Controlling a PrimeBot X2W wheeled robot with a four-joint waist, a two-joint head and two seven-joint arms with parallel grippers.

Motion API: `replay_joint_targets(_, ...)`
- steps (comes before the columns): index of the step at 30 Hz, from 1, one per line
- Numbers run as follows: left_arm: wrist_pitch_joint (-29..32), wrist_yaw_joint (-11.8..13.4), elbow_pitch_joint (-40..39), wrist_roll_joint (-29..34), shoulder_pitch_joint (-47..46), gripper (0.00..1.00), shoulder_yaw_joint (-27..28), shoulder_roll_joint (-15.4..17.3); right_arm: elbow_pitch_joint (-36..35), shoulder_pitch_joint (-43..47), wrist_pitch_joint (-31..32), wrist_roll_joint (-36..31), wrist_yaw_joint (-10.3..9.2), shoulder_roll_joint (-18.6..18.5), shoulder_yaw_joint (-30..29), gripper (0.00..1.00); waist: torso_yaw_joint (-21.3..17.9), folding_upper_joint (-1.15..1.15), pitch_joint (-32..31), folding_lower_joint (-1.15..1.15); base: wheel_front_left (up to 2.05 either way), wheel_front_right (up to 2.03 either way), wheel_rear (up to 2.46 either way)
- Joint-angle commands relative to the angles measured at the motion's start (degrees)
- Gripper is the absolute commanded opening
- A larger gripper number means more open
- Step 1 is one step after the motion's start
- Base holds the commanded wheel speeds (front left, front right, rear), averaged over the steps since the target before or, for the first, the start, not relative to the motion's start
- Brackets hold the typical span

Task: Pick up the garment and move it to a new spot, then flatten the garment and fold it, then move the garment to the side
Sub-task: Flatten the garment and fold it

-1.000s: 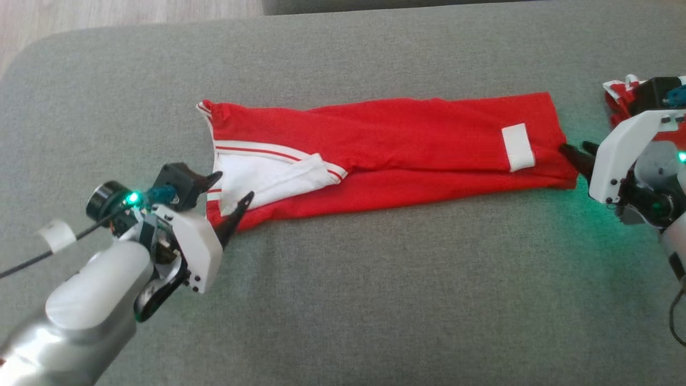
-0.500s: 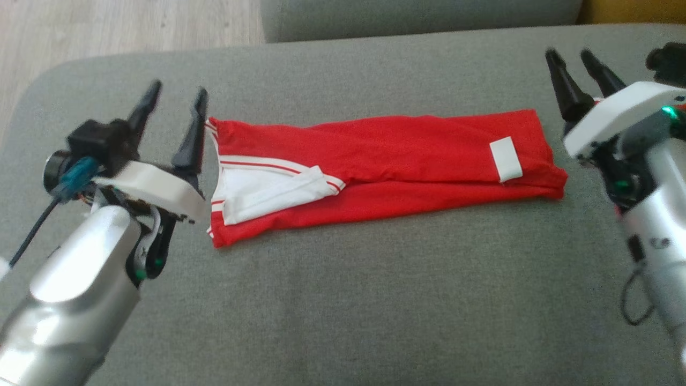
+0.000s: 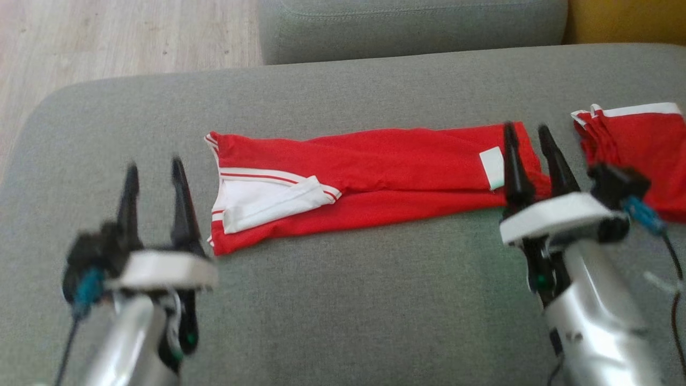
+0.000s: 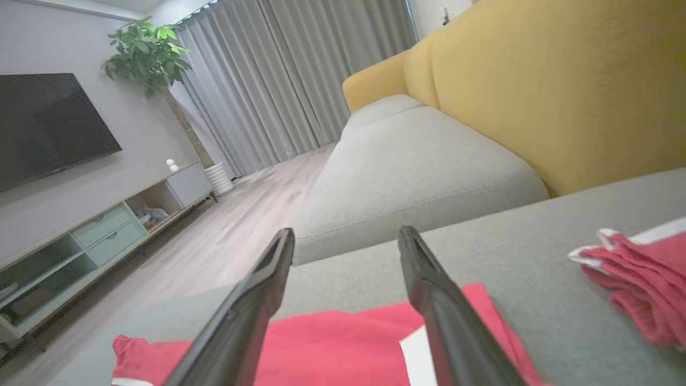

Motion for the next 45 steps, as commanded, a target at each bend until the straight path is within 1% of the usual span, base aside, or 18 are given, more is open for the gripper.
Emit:
replay_joint_targets(1,-0.53,-0.21,-1.84,1.11,0.17,1.0,3.38,0.14,-2.75,0.08,-0.74,-0.66,-0.11,0.86,-0.04,1.0,0.09,0.0,0.14,0.01,0.0,0.0,0.0)
replay_joint_targets(2,-0.53,-0.71,-2.21,2.21,1.85,1.0,4.68,-1.16,-3.75,1.77,-0.75,-1.55,-0.11,1.17,-1.01,1.0,0.21,0.0,0.29,0.01,0.0,0.0,0.0)
replay_joint_targets(4,-0.53,-1.91,-2.63,4.42,4.49,1.0,6.9,-3.34,-5.28,4.79,-0.75,-5.41,-0.11,1.46,-1.95,1.0,0.46,0.0,0.63,0.01,0.0,0.0,0.0)
replay_joint_targets(7,-0.54,-4.41,-2.24,7.1,6.39,1.0,9.12,-5.69,-6.21,7.85,-0.76,-7.76,-0.11,1.64,-2.91,1.0,0.98,0.0,1.54,0.01,0.0,0.0,0.0)
replay_joint_targets(10,-0.54,-6.64,-1.41,9.42,6.19,1.0,10.83,-7.29,-6.44,8.11,-0.77,-7.25,-0.11,1.66,-3.73,1.0,1.5,0.0,2.63,0.01,0.0,0.0,0.0)
replay_joint_targets(13,-0.54,-8.57,-0.54,11.32,5.07,1.0,11.86,-8.31,-5.49,6.32,-0.77,-8.59,-0.11,1.67,-6.15,1.0,1.89,0.0,4.19,0.01,0.0,0.0,0.0)
replay_joint_targets(18,-0.54,-10.81,0.64,13.53,2.56,1.0,13.08,-9.95,1.3,1.71,-0.76,-15.55,-0.11,1.68,-13.8,1.0,2.8,0.0,6.8,0.01,0.0,0.0,0.0)
replay_joint_targets(25,-0.54,-13.01,2.45,15.6,0.8,1.0,14.4,-11.38,13.84,-4.61,-0.65,-19.81,-0.11,1.68,-21.94,1.0,3.68,0.0,9.39,0.01,0.0,0.0,0.0)
replay_joint_targets(26,-0.54,-13.01,2.45,15.6,0.8,1.0,14.4,-11.38,13.84,-4.61,-0.65,-19.81,-0.11,1.68,-21.94,1.0,3.68,0.0,9.39,0.01,0.0,0.0,0.0)
replay_joint_targets(30,-0.54,-13.68,3.07,16.09,0.14,1.0,15.77,-11.85,20.14,-7.63,-0.7,-20.71,-0.11,1.68,-23.89,1.0,3.9,0.0,10.04,0.01,0.0,0.0,0.0)
replay_joint_targets(34,-0.54,-14.31,3.57,16.9,-0.5,1.0,16.96,-12.07,25.54,-9.82,-0.74,-20.45,-0.11,1.68,-21.48,1.0,3.8,0.0,10.13,0.01,0.0,0.0,0.0)
replay_joint_targets(35,-0.54,-14.41,3.65,17.12,-0.66,1.0,17.25,-12.12,26.23,-10.15,-0.75,-20.54,-0.11,1.68,-20.86,0.39,3.72,0.0,10.04,0.01,0.0,0.0,0.0)
replay_joint_targets(36,-0.54,-14.5,3.68,17.29,-0.8,1.0,17.58,-12.16,26.54,-10.36,-0.75,-20.6,-0.11,1.68,-20.43,0.05,3.62,0.0,9.94,0.01,0.0,0.0,0.0)
replay_joint_targets(37,-0.54,-14.56,3.69,17.4,-0.9,1.0,17.97,-12.2,26.44,-10.44,-0.75,-20.87,-0.11,1.68,-20.24,0.0,3.46,0.0,9.78,0.01,0.0,0.0,0.0)
replay_joint_targets(40,-0.54,-14.82,3.83,17.64,-1.03,1.0,18.94,-12.29,24.54,-10.22,-0.76,-22.59,-0.11,1.68,-21.64,0.0,2.82,0.0,9.26,0.01,0.0,0.0,0.0)
replay_joint_targets(42,-0.54,-15.09,3.88,18.04,-1.09,1.0,19.22,-12.34,22.8,-9.81,-0.76,-24.92,-0.11,1.68,-24.16,0.0,2.41,0.0,8.88,0.01,0.0,0.0,0.0)
replay_joint_targets(45,-0.54,-15.3,3.84,18.35,-1.15,1.0,19.74,-12.4,19.58,-9.2,-0.77,-29.18,-0.11,1.64,-29.95,0.0,1.9,0.0,8.28,0.01,0.0,0.0,0.0)
